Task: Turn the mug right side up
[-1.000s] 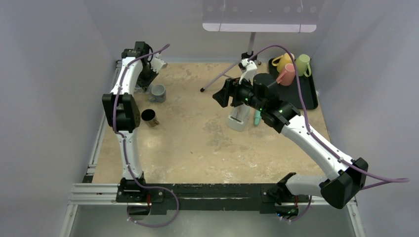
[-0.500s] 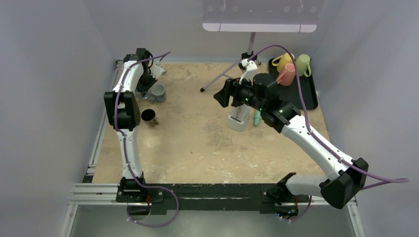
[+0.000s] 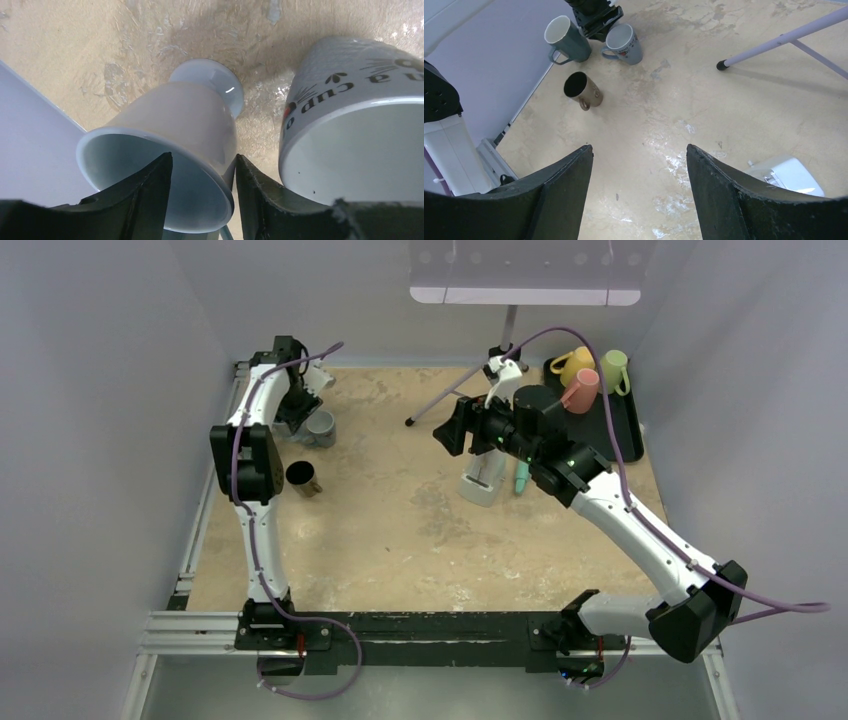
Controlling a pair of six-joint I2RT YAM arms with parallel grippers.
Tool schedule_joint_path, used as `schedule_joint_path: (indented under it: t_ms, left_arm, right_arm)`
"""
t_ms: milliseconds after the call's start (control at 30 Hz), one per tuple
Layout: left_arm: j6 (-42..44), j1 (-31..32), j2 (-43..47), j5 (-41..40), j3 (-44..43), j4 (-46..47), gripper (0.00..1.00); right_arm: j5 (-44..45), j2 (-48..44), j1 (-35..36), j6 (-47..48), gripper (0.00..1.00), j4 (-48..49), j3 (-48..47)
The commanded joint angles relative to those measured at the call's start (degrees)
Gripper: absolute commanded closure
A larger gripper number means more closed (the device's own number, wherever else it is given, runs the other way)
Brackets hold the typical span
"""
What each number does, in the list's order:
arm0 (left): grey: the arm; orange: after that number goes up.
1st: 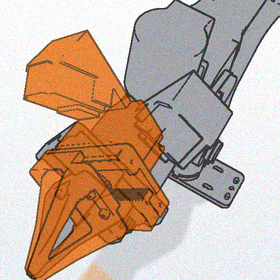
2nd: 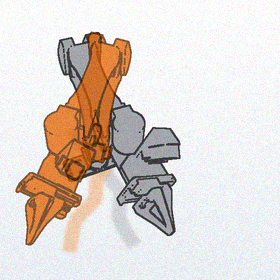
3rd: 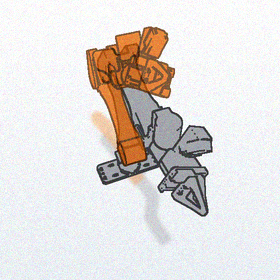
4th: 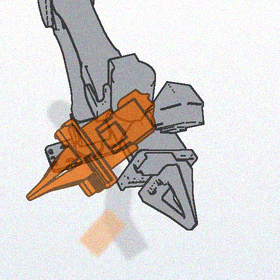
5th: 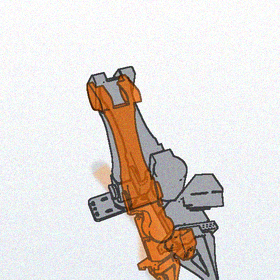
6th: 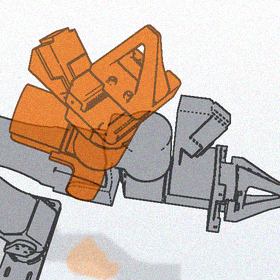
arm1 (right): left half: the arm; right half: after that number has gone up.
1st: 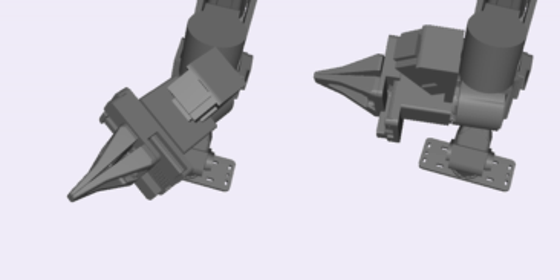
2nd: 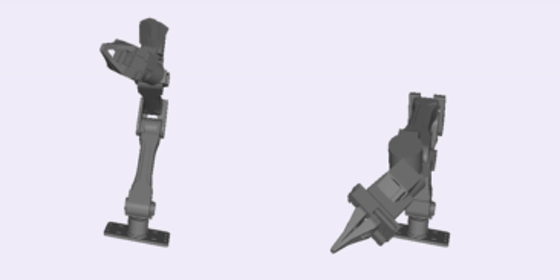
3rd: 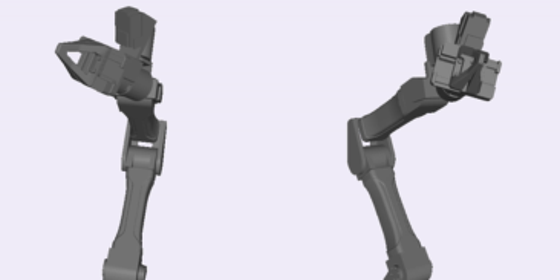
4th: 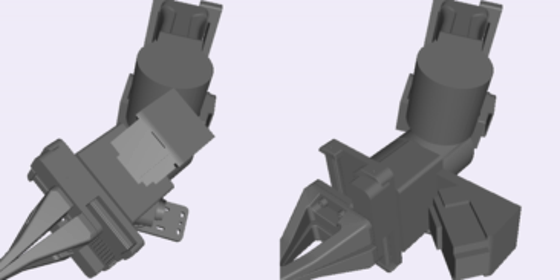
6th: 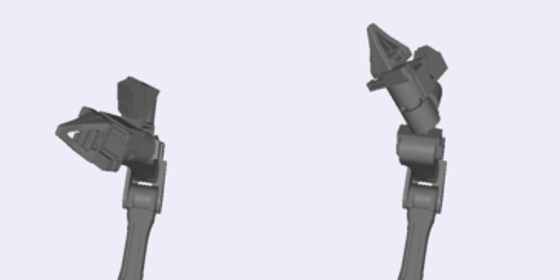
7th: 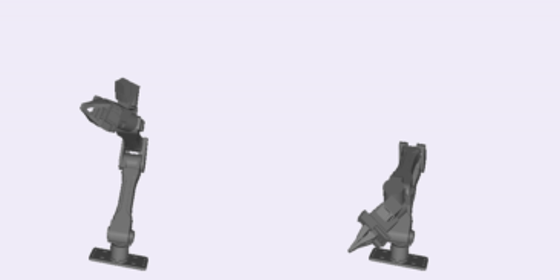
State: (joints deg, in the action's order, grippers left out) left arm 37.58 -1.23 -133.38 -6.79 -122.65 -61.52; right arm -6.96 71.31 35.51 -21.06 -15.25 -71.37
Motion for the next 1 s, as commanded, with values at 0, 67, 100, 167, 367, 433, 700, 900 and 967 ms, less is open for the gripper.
schedule_joint_path:
  t_ms: [0, 67, 100, 167, 367, 433, 700, 900, 967]
  left_arm:
    - [-0.6, -0.5, 4.6, 1.0, -2.9, 1.1, 0.45]
    - [-1.0, -0.5, 5.4, 2.3, -4.0, 0.0, 0.42]
    - [-1.4, -0.5, 6.0, 2.8, -4.2, -0.3, 0.41]
    - [-1.8, -0.5, 7.8, 3.4, -4.1, -0.3, 0.38]
    - [-6.9, -0.5, 15.1, 6.4, -3.5, -0.5, 0.33]
    - [-9.2, -0.5, 17.7, 9.6, -3.1, -1.7, 0.32]
    - [-16.2, -0.4, 30.6, 22.2, 7.8, -2.5, 0.21]
    - [-18.3, -0.5, 37.0, 25.7, 14.2, -2.3, 0.09]
    - [-18.3, -0.4, 38.3, 25.9, 16.5, -2.0, 0.09]
  right_arm:
    - [0.7, 0.5, 0.0, 1.3, 0.27, 0.4, -3.0]
    - [1.1, 0.6, 0.0, 1.6, 0.27, 0.1, -3.3]
    - [2.3, 0.5, 0.0, 1.6, 0.27, -0.2, -3.3]
    - [8.9, -0.8, -0.1, 0.8, 0.27, -1.3, -2.7]
    - [27.4, -7.0, -8.4, -3.1, 0.27, -3.1, 3.8]
    - [28.4, -8.0, -13.3, -3.9, 0.29, -3.0, 6.7]
    - [32.5, -0.2, -28.2, -3.2, 0.3, 5.1, 8.4]
    - [31.7, 19.0, -33.2, -6.6, 0.26, 6.3, -4.3]
    - [31.8, 25.4, -34.0, -8.4, 0.25, 4.6, -9.3]
